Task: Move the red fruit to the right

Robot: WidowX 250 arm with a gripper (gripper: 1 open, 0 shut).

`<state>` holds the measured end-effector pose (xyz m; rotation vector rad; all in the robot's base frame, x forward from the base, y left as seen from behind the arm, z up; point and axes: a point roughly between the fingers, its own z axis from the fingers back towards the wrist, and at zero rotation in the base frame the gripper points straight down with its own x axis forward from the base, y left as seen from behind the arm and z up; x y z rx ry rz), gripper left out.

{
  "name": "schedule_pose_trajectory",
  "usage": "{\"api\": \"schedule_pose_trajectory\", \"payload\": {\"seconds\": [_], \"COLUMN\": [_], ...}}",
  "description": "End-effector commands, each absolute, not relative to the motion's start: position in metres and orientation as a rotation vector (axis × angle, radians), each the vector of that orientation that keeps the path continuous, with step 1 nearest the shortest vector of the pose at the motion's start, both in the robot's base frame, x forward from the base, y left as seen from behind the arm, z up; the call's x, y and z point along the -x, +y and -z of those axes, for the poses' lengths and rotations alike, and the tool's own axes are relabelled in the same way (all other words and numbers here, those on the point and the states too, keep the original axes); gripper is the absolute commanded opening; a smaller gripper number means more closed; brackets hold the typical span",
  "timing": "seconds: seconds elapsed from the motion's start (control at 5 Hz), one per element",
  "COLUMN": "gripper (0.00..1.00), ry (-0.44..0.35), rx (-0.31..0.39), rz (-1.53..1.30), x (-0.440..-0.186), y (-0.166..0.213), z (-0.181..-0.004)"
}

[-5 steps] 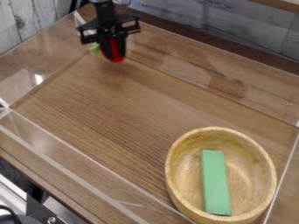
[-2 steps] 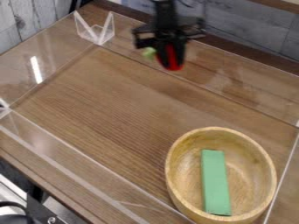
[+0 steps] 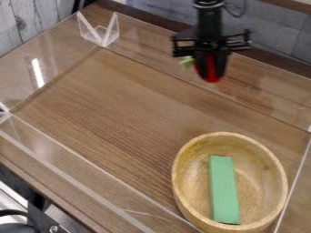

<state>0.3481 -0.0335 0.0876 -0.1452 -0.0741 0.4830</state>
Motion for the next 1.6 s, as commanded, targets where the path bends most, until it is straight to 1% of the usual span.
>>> {"api": "schedule_pose_trajectory", "payload": {"seconds": [0.0, 0.2, 0.4, 0.6, 0.8, 1.0, 1.2, 1.4], "gripper": [0.00, 0.00, 0.00, 1.00, 0.00, 0.00, 1.00, 0.00], "ry": [-0.126, -0.119, -0.118, -0.113, -0.117, -0.124, -0.125, -0.129], "rx": [0.144, 0.131, 0.134, 0.154, 0.174, 0.192, 0.214, 0.219], "rz": [-0.432, -0.386, -0.340, -0.315, -0.340, -0.363, -0.377, -0.381], "x": [-0.360, -0.359, -0.355, -0.351, -0.352, -0.353, -0.359, -0.368], "y": [-0.039, -0.038, -0.042, -0.046, -0.043, -0.040, -0.035, -0.033], "z": [-0.089, -0.069, -0.055, -0.052, -0.061, -0.072, -0.083, -0.084]}}
